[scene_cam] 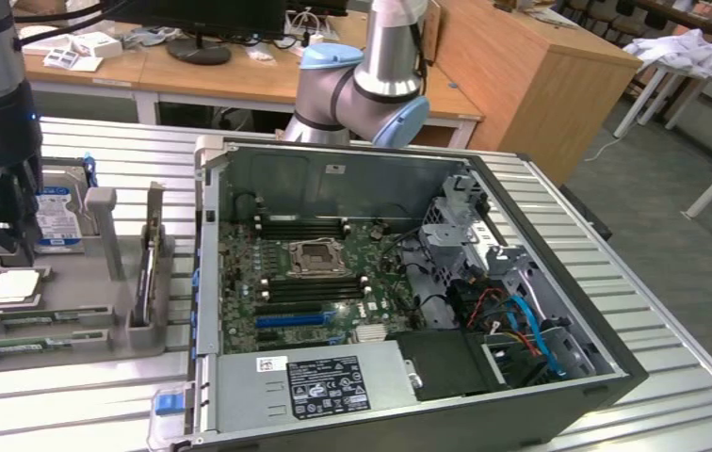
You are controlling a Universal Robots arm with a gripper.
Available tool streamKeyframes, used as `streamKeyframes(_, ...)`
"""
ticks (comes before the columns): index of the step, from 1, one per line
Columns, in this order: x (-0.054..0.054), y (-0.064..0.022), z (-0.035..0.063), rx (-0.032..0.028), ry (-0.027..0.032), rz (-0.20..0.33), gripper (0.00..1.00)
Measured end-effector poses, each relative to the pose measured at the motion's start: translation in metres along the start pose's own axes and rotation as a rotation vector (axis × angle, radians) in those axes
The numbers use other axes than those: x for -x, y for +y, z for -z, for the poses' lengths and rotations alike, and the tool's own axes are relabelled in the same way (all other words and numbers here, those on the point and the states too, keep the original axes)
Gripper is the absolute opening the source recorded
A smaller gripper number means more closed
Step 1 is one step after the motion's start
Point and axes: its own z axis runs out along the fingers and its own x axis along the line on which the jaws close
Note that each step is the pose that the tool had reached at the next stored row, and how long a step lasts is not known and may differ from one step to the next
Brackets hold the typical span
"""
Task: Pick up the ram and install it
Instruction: 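Pick up the ram and move it above insertion slot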
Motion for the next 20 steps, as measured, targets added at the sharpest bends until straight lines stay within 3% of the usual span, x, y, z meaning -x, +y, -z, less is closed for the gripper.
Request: streamKeyframes(20, 0.000, -0.0007, -0.0158, 0.0000, 0.0000, 0.001, 0.37)
